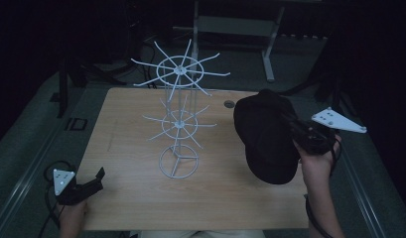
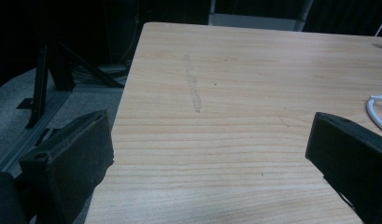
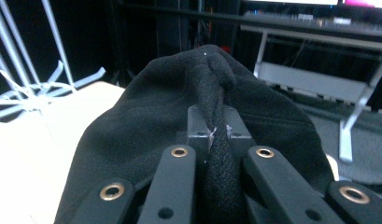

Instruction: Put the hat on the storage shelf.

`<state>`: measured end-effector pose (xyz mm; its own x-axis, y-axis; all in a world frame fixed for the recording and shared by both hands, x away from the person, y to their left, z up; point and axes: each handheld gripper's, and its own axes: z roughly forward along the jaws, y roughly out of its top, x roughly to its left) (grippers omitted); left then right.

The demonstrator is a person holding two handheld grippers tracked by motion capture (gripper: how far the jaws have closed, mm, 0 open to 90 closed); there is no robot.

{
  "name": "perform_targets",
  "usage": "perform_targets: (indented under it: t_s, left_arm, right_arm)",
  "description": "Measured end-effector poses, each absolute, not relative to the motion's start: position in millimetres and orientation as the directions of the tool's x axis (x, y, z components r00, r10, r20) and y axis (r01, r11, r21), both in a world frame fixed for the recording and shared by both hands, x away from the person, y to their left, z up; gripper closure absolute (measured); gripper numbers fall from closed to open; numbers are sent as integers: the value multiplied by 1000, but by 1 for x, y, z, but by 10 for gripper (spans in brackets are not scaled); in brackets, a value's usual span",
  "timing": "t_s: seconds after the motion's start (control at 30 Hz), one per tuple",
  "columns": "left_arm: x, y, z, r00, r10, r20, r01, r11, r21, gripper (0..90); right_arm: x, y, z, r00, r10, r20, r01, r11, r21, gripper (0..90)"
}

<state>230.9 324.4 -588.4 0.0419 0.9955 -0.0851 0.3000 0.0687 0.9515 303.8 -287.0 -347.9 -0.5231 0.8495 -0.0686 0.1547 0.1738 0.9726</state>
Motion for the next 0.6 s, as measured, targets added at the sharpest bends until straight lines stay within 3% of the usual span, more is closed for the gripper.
perform_targets:
  t_s: [0.6]
  left_arm:
    - [231,324,-588,42,996,-84,301,68,951,14]
  right_arm:
    - [245,-274,-246,-584,795,-163,-119,115,986,853]
